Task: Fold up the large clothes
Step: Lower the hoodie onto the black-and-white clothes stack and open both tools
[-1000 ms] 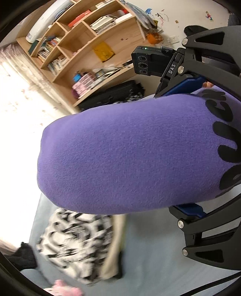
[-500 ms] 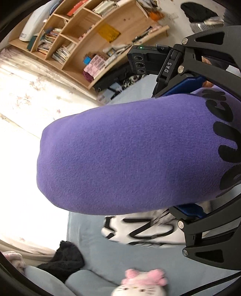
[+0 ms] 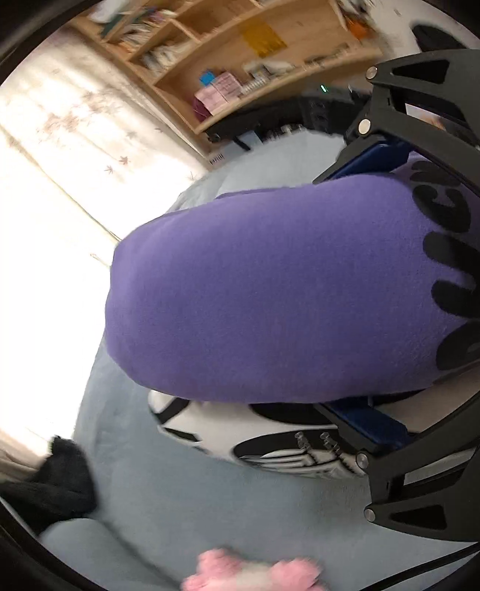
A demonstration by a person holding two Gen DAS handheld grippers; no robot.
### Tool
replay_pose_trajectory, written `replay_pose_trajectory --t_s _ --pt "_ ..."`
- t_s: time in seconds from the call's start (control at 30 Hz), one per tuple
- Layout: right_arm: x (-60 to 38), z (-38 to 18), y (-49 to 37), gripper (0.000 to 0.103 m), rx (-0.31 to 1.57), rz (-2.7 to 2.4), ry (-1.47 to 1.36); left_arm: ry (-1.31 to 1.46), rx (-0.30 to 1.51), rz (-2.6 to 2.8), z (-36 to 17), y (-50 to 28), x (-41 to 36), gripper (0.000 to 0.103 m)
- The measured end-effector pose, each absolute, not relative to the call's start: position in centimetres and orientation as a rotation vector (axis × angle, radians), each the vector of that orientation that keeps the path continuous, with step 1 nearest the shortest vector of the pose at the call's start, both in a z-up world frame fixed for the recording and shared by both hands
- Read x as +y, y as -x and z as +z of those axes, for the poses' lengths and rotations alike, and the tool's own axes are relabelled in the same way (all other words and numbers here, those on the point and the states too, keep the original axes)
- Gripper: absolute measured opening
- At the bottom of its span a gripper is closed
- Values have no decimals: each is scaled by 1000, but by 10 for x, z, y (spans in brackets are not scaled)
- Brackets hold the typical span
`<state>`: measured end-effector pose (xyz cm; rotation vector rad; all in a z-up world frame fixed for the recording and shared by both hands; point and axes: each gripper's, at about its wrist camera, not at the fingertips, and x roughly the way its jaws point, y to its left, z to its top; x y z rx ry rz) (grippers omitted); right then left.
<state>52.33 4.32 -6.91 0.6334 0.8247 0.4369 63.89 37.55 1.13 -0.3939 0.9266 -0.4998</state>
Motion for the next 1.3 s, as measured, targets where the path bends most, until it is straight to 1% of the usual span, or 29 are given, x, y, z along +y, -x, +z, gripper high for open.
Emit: replay_pose_trajectory --t_s 0.03,0.13,0.23,0.3,0.37,0.4,0.47,0.5,0.57,0.6,0.67,0.7,0.73,0.77,0.8,0.83,0.87,0.9,0.93,1.03,1.17,1.3 --pt "40 -66 -521 55 837 444 -620 356 910 -482 17 -637 373 103" --pt "31 -59 -514 55 868 454 -637 324 897 -419 28 -626 369 103" --pt "27 -46 -499 55 863 439 -587 287 830 -272 44 -603 368 102" --pt "25 -33 -478 55 827 438 -534 263 800 -210 52 -586 362 95" --pt "31 -21 -464 55 796 444 -503 219 797 -203 58 -567 351 82" --pt "35 -15 -456 55 783 443 -487 185 797 -192 59 -555 344 79" --pt "44 -5 -442 55 767 453 -459 135 797 -181 59 -531 331 68" --pt "47 -3 -439 55 766 457 -451 116 795 -165 58 -521 325 65" --pt "61 4 -431 55 752 467 -415 95 795 -145 55 -504 324 55" --pt "68 7 -427 55 741 470 -397 89 786 -133 54 -496 320 54" --pt "81 8 -427 55 740 485 -383 56 767 -109 52 -489 315 54" --pt "86 6 -428 53 741 488 -383 38 767 -98 48 -488 314 54" --pt "91 3 -431 46 748 477 -376 30 773 -89 47 -483 312 54" --pt "93 -2 -435 42 763 459 -372 24 780 -79 44 -484 311 55" --pt "94 -10 -440 35 786 432 -363 13 781 -69 41 -487 312 56" --pt "94 -18 -445 18 805 394 -344 -11 778 -63 39 -491 313 58" --pt "93 -23 -448 8 808 366 -323 -39 775 -57 36 -491 312 63" --pt "90 -28 -450 0 810 323 -285 -67 775 -44 32 -492 311 66" --pt "85 -31 -450 0 803 307 -267 -75 782 -42 27 -495 311 69" --pt "77 -33 -447 0 797 303 -250 -50 805 -44 19 -500 315 74" --pt "84 -27 -441 0 795 285 -198 -15 812 -11 15 -503 321 89" --pt "82 -20 -434 0 823 298 -215 -2 791 5 21 -496 323 89"
